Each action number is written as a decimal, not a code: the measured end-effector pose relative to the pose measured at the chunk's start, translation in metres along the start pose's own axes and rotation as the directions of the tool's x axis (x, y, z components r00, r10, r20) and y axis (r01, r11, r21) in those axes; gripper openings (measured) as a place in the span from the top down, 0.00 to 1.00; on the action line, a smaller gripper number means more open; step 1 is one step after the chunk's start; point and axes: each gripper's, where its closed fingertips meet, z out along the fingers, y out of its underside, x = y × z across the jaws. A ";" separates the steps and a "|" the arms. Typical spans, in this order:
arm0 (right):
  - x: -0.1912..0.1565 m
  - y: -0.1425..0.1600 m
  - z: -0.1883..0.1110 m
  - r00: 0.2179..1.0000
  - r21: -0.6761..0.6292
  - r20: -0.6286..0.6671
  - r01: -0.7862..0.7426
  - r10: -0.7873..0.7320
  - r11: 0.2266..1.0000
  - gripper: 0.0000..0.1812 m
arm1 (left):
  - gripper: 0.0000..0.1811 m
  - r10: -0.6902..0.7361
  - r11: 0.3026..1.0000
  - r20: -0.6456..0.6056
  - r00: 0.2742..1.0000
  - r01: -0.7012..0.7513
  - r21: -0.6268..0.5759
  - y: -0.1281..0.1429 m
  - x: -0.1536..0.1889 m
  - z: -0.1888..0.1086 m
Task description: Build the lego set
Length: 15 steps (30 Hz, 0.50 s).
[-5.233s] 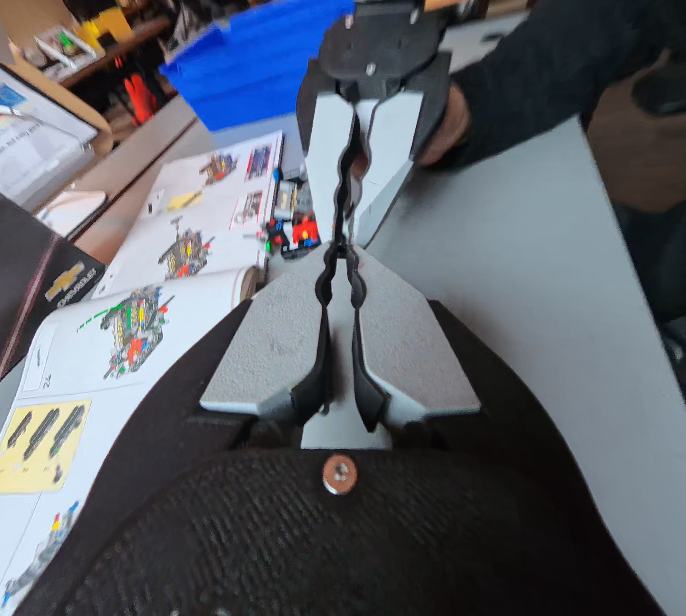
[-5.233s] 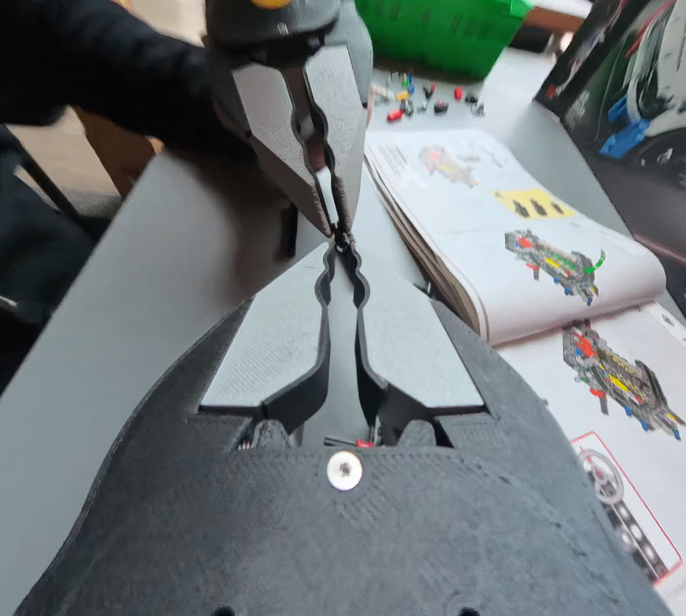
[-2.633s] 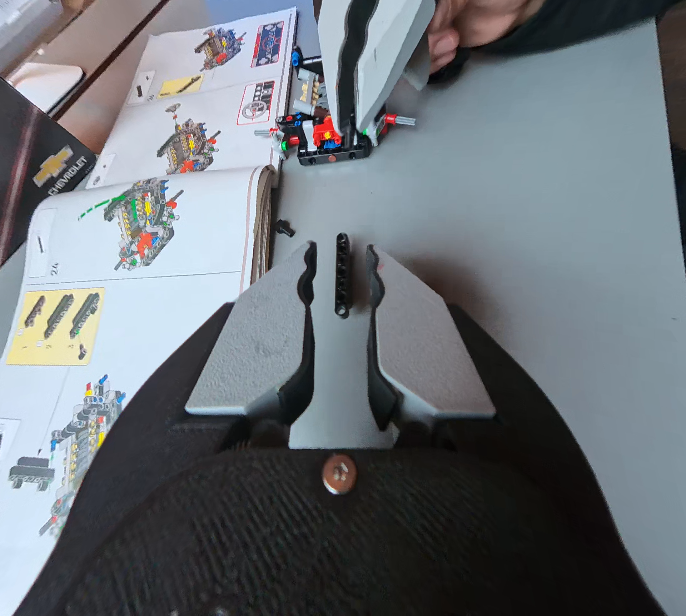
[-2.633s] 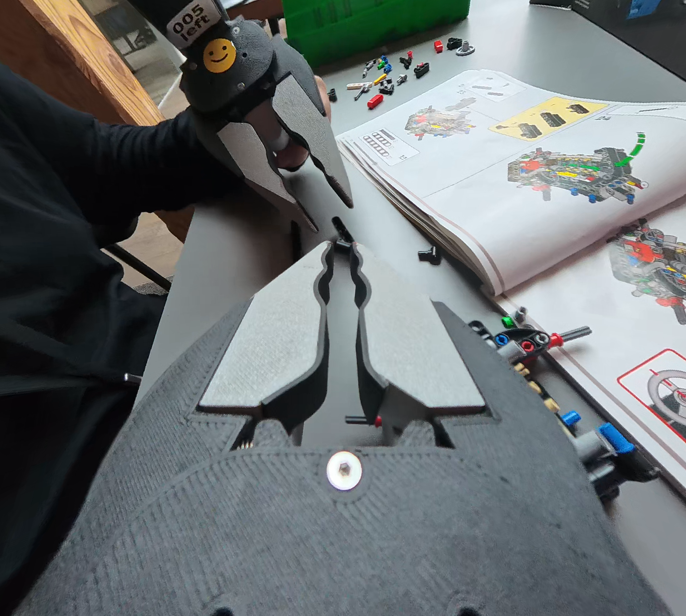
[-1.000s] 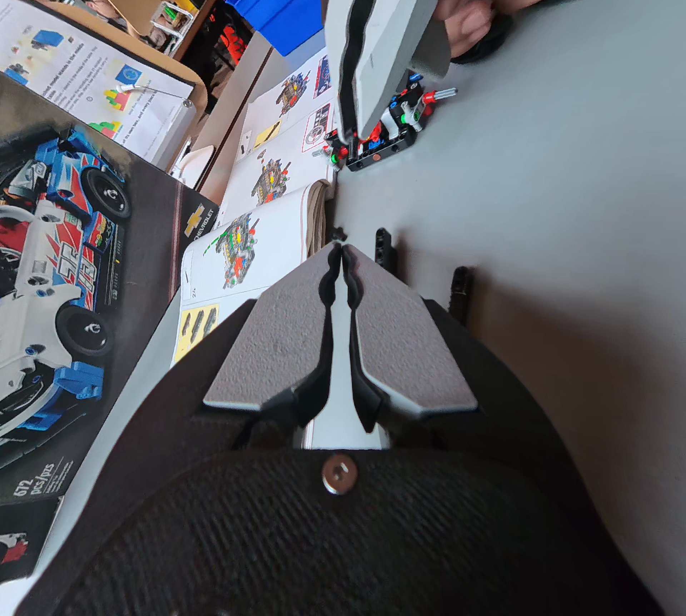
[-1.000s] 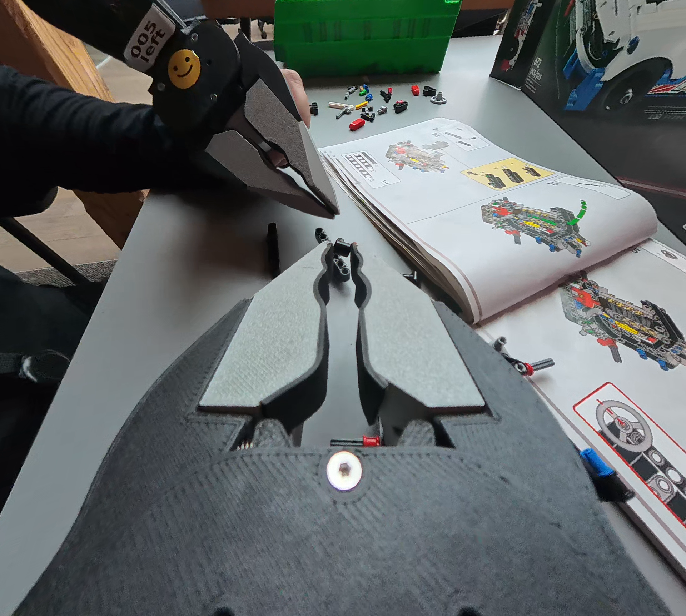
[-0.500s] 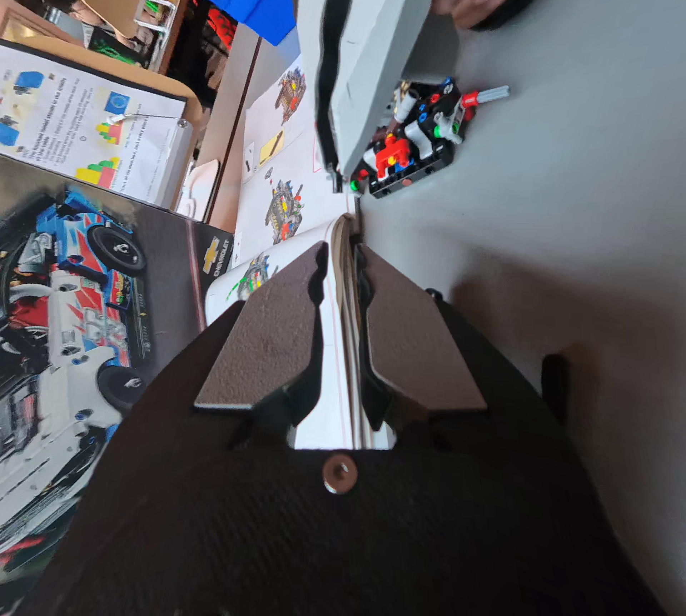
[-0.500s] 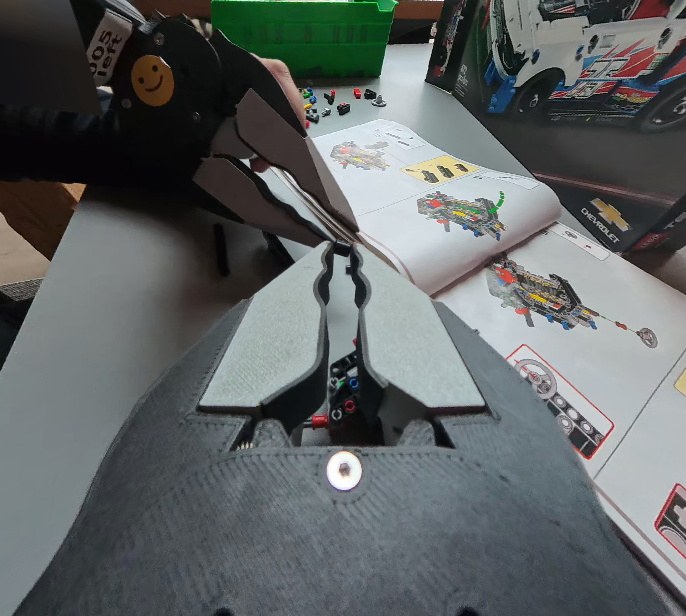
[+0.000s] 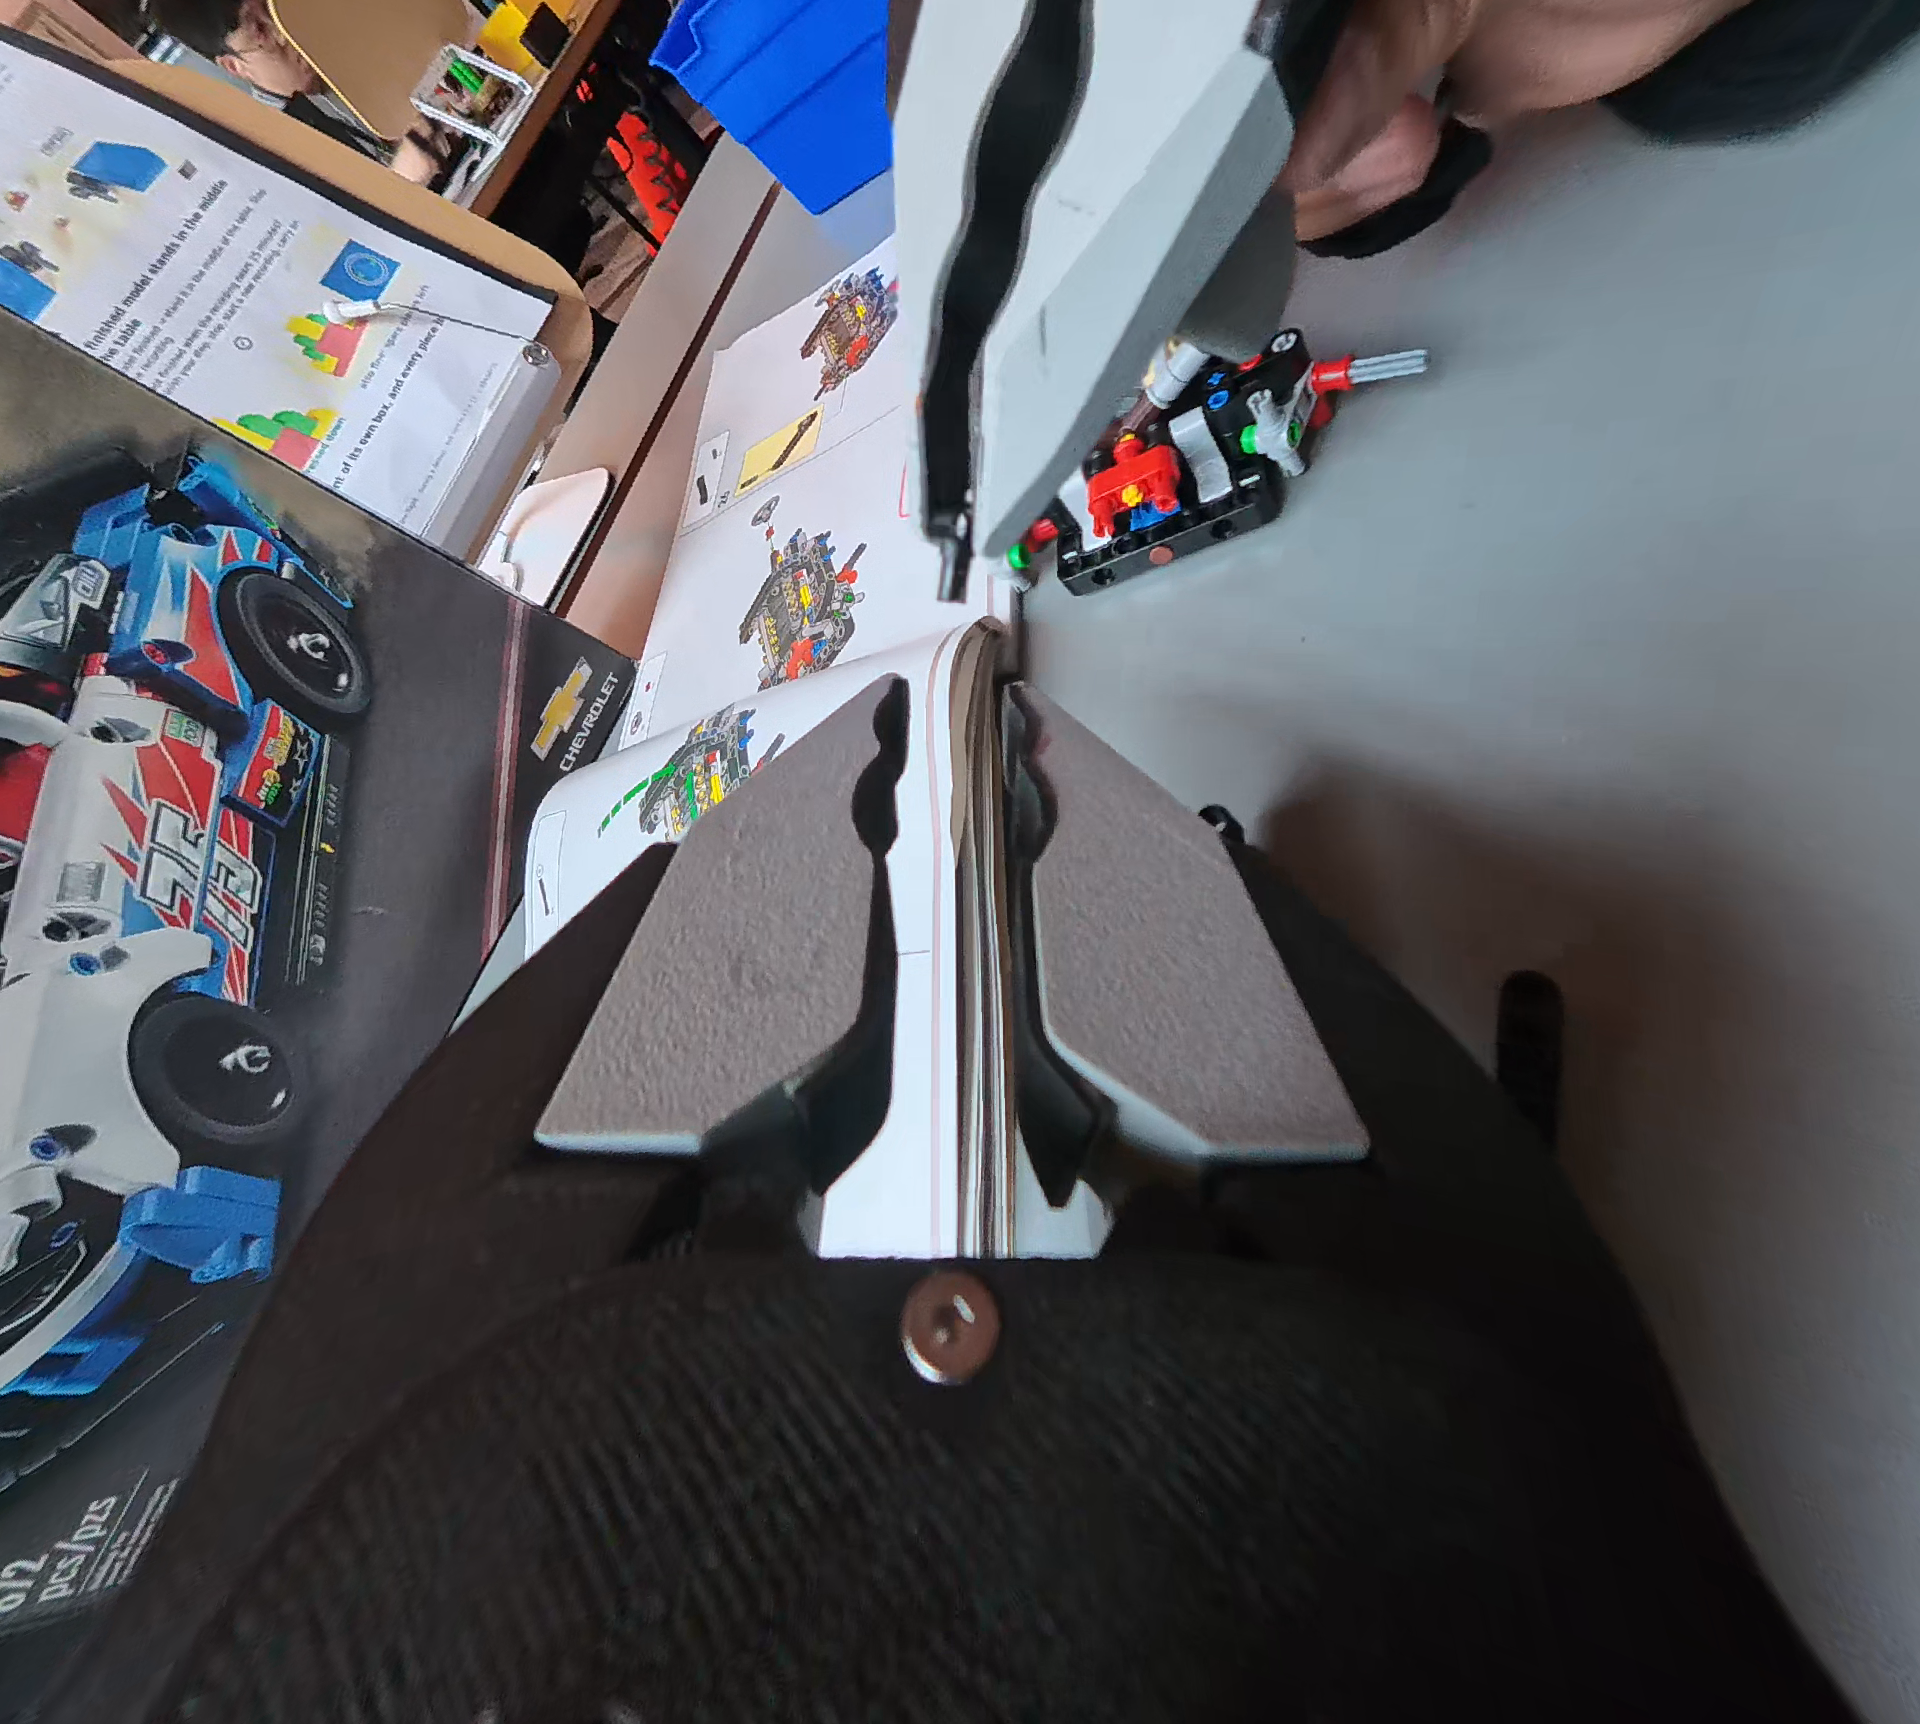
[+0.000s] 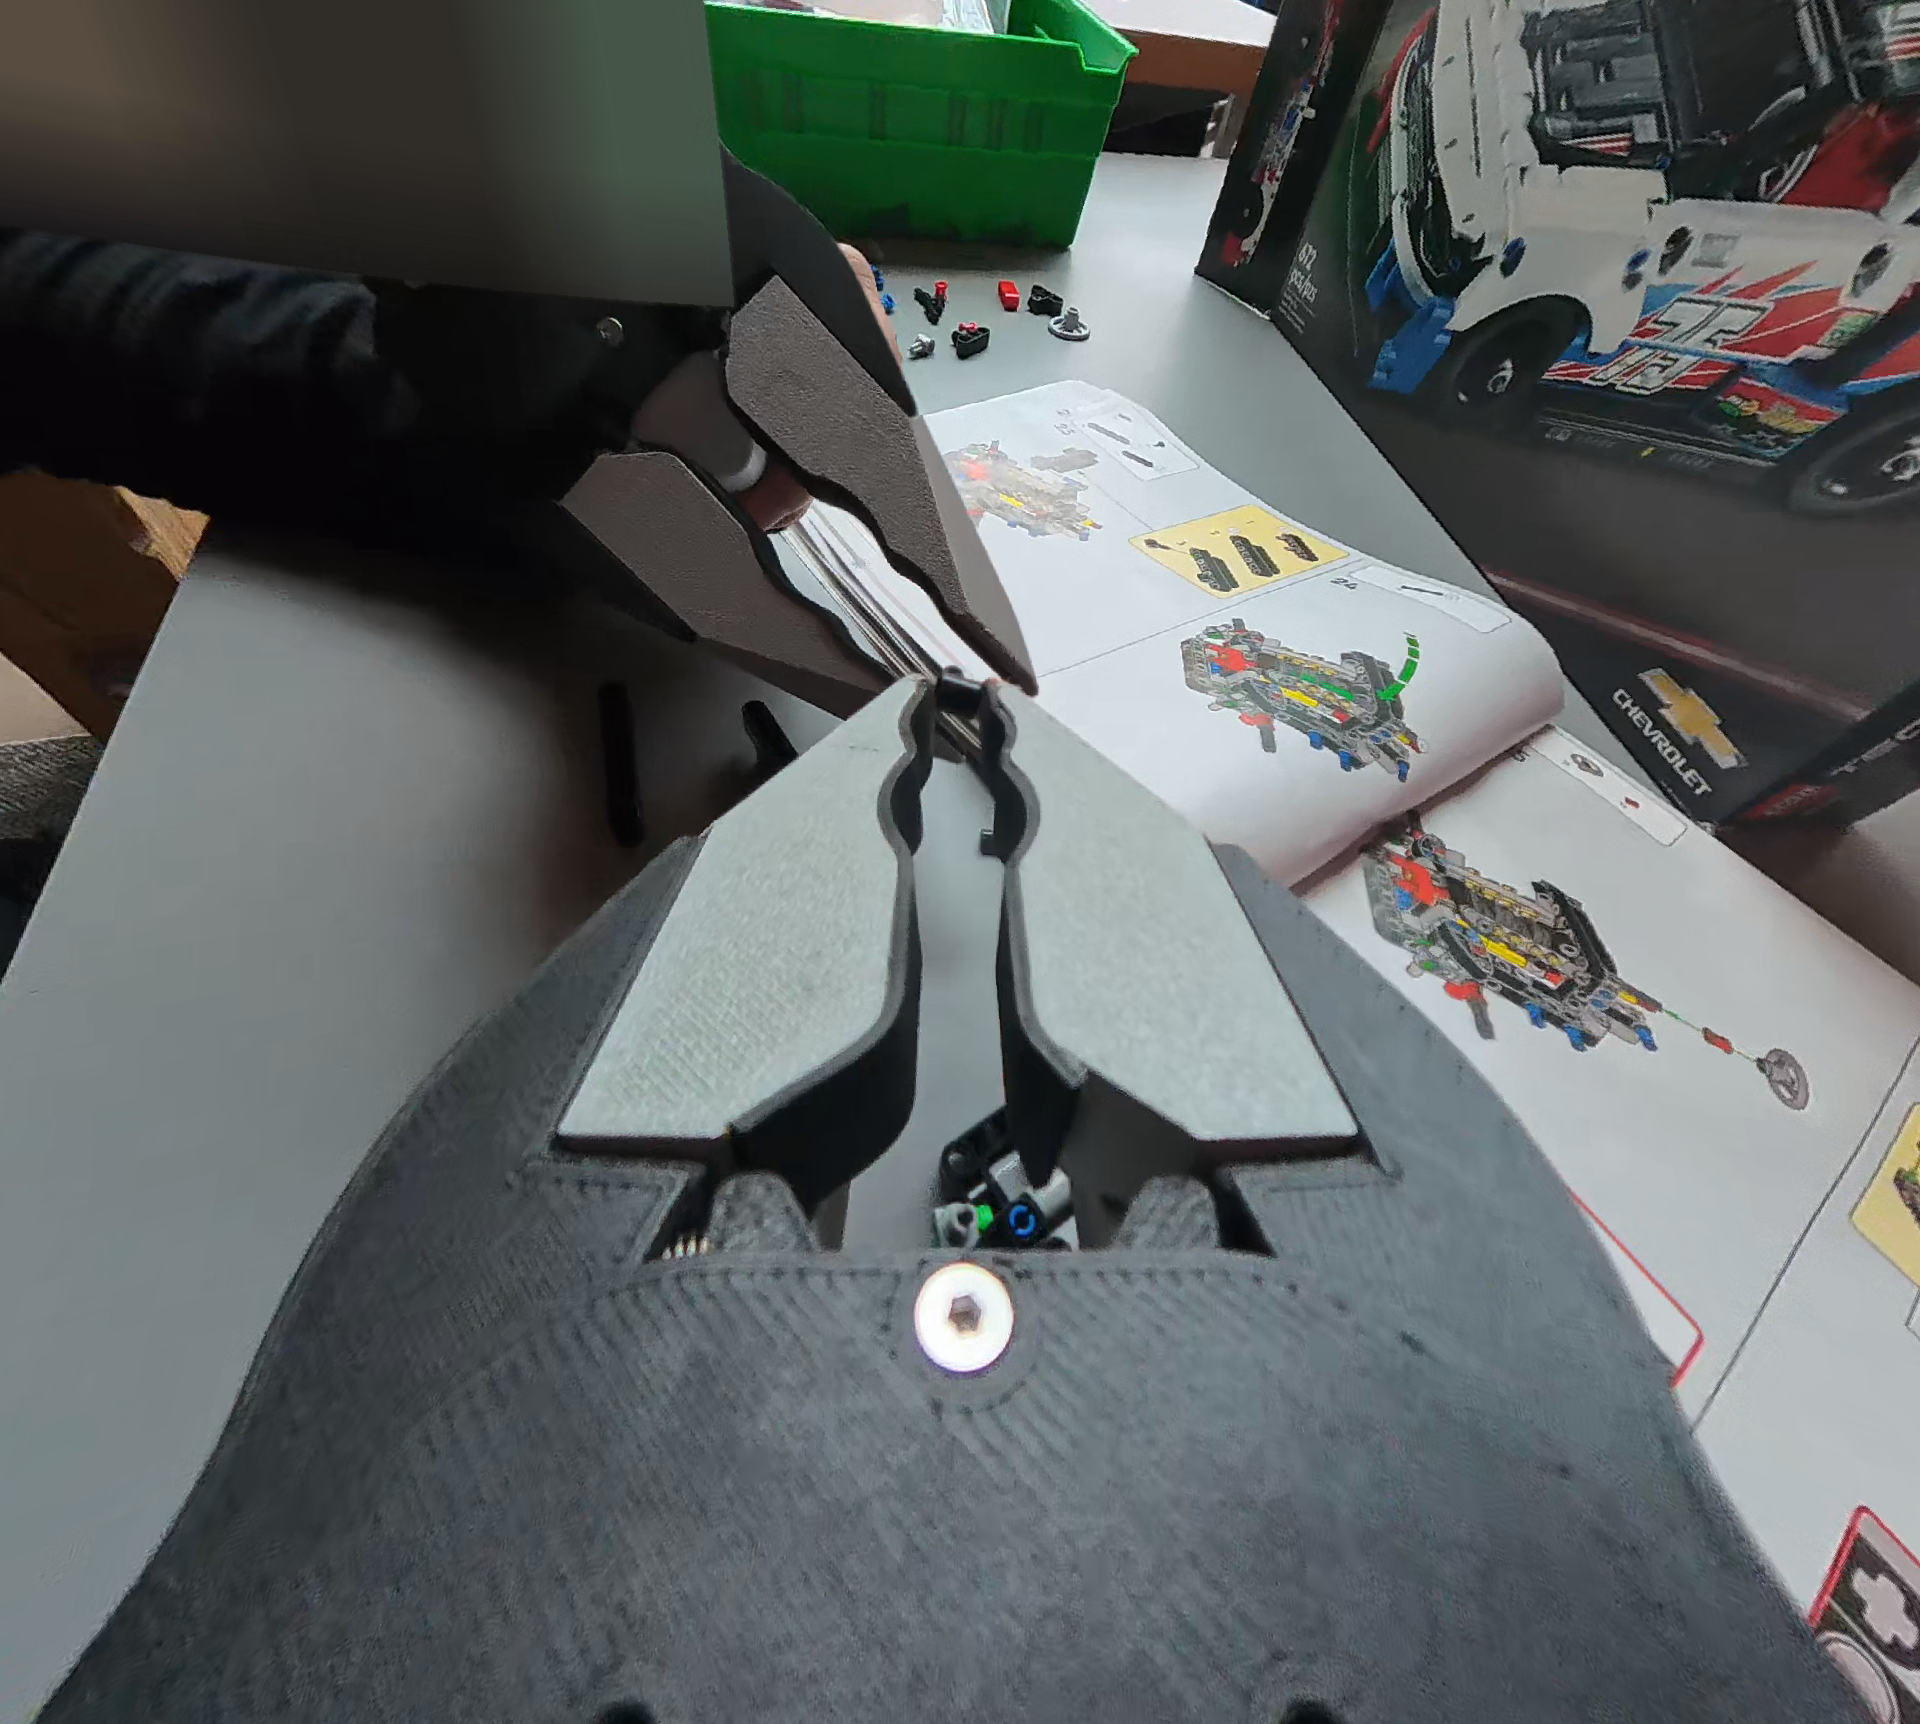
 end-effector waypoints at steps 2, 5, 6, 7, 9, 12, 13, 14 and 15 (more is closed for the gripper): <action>0.000 0.004 0.001 1.000 -0.020 0.002 -0.021 0.021 1.000 0.97 | 0.92 -0.002 1.000 0.000 1.000 0.002 0.015 -0.004 0.001 -0.001; 0.001 0.005 0.001 0.997 -0.016 0.014 -0.078 0.078 0.997 0.97 | 0.93 0.012 1.000 0.005 1.000 -0.012 0.024 -0.007 0.001 -0.001; 0.000 0.004 0.001 0.995 -0.011 0.026 -0.098 0.098 0.995 0.97 | 0.93 0.013 1.000 0.000 1.000 -0.013 0.023 -0.007 0.002 0.000; 0.000 0.004 0.000 0.993 -0.005 0.034 -0.117 0.117 0.993 0.97 | 0.93 0.016 1.000 -0.004 1.000 -0.016 0.020 -0.007 0.003 0.000; 0.000 0.004 0.000 0.989 -0.003 0.044 -0.143 0.143 0.990 0.97 | 0.95 0.029 0.999 -0.004 1.000 -0.028 0.025 -0.008 0.005 0.001; -0.003 0.007 0.001 0.988 -0.015 0.056 -0.144 0.145 0.989 0.97 | 0.96 0.036 0.999 -0.010 0.999 -0.035 0.027 -0.009 0.007 0.001; -0.004 0.007 0.001 0.988 -0.018 0.057 -0.142 0.143 0.990 0.97 | 0.96 0.038 0.999 -0.012 0.999 -0.038 0.025 -0.009 0.008 0.001; -0.004 0.007 0.002 0.988 -0.019 0.057 -0.141 0.142 0.990 0.97 | 0.96 0.040 0.999 -0.009 0.999 -0.040 0.021 -0.008 0.007 0.002; -0.004 0.007 0.001 0.988 -0.018 0.056 -0.143 0.144 0.990 0.97 | 0.96 0.039 0.999 -0.004 0.999 -0.039 0.017 -0.007 0.006 0.002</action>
